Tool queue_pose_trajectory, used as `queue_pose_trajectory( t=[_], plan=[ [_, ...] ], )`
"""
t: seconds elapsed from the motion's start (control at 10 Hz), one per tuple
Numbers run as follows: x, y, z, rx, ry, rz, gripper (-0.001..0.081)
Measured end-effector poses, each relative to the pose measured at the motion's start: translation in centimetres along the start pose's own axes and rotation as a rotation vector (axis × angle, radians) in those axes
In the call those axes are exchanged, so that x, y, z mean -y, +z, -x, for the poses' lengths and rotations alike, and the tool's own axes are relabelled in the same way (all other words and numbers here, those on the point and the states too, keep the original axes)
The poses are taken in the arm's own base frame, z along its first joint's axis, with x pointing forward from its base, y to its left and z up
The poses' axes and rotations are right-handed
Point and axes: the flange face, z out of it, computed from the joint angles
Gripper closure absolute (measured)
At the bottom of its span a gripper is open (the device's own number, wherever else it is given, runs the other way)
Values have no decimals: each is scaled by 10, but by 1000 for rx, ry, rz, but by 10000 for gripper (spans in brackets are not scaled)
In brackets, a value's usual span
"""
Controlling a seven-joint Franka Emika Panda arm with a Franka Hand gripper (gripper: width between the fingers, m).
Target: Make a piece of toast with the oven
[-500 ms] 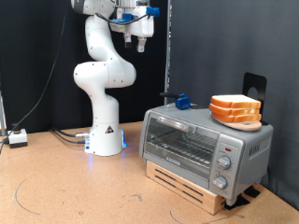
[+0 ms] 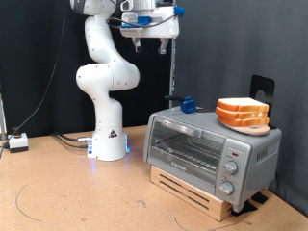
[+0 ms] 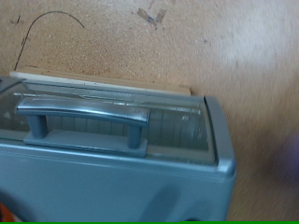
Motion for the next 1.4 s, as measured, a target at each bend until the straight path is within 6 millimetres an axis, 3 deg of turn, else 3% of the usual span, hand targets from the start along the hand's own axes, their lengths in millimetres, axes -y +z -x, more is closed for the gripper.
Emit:
queue_pose_trajectory(
  t=[0.1,0.2,0.3,0.6,0.8,0.9,1.0,1.2,1.4],
  plan=[
    [4,9,1,-14,-96,-8,-3],
    [3,9,1,0,-63,-2,-3],
    [0,7,5,61,-149,15,-3],
    [-8,2,8,171,-517,-5,-3],
    [1,20,6,163,-736,-49,-3],
    [0,20,5,168,-691,-43,-3],
    [-4,21,7,230,-757,-15,-3],
    [-8,24,1,340,-983,-11,-3],
    [-3,40,1,329,-1190,-87,-3]
  ],
)
